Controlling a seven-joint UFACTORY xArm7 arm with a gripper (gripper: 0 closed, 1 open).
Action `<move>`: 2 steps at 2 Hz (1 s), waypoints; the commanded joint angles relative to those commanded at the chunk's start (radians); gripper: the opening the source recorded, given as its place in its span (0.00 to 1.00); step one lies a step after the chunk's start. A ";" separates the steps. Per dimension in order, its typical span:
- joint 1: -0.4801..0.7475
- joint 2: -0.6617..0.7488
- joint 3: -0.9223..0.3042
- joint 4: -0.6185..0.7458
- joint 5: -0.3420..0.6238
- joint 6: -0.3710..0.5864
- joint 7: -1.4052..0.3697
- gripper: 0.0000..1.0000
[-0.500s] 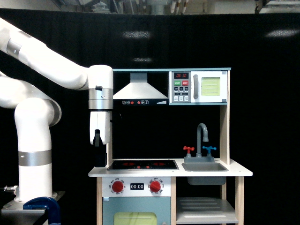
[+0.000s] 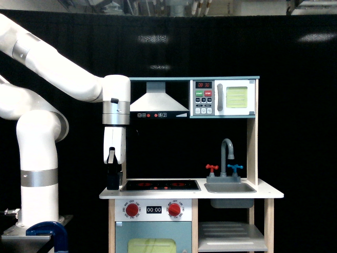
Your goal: Open the oven door
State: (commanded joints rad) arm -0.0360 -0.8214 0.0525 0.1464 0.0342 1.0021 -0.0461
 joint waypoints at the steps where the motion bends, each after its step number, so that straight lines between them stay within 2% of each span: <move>1: 0.052 0.135 -0.053 0.058 -0.034 -0.111 -0.199 1.00; 2: 0.170 0.358 -0.189 0.240 -0.024 -0.237 -0.580 1.00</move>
State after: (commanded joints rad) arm 0.1340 -0.4632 -0.1362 0.3860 0.0102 0.7652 -0.6264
